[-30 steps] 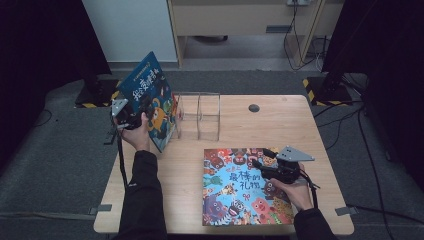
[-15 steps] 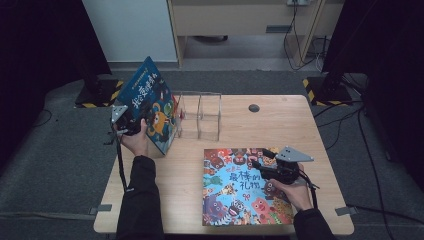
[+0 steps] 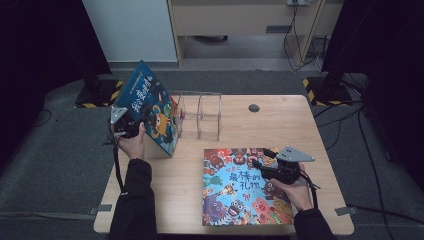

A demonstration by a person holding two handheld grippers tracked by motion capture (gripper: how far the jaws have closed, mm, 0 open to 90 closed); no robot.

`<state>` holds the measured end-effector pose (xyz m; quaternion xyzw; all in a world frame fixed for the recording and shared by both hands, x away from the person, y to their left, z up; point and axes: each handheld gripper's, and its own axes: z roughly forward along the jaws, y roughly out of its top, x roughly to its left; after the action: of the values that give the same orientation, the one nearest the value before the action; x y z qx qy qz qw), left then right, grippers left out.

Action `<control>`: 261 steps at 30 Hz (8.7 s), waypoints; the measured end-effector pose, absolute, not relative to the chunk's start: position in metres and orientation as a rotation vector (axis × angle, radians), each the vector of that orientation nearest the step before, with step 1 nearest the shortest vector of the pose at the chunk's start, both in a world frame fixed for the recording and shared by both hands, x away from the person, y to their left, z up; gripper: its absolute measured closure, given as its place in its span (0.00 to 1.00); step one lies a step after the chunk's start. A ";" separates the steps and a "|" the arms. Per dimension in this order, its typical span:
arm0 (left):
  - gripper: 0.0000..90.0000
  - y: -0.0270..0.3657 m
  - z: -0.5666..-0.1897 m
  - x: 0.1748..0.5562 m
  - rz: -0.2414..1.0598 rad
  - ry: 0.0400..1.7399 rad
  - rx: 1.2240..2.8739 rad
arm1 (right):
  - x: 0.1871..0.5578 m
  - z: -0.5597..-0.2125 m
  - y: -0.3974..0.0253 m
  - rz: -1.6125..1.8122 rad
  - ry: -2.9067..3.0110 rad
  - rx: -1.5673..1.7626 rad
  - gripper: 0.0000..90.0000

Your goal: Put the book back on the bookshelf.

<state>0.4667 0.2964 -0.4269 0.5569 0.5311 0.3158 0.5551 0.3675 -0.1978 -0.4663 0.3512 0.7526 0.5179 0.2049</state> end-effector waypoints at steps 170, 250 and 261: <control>0.27 0.133 -0.514 0.378 0.052 1.096 1.843 | 0.380 -0.510 -0.236 1.302 2.275 1.534 0.07; 0.68 0.157 -0.382 0.332 0.395 0.665 1.663 | 0.347 -0.412 -0.231 1.774 1.640 1.013 0.38; 0.70 0.157 -0.376 0.329 0.427 0.629 1.660 | 0.345 -0.409 -0.232 1.783 1.633 0.969 0.38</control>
<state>0.3292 0.1570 -0.3756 0.7195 0.2727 0.1851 0.6113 0.3450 -0.2318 -0.4087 0.3588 0.6046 0.6599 0.2653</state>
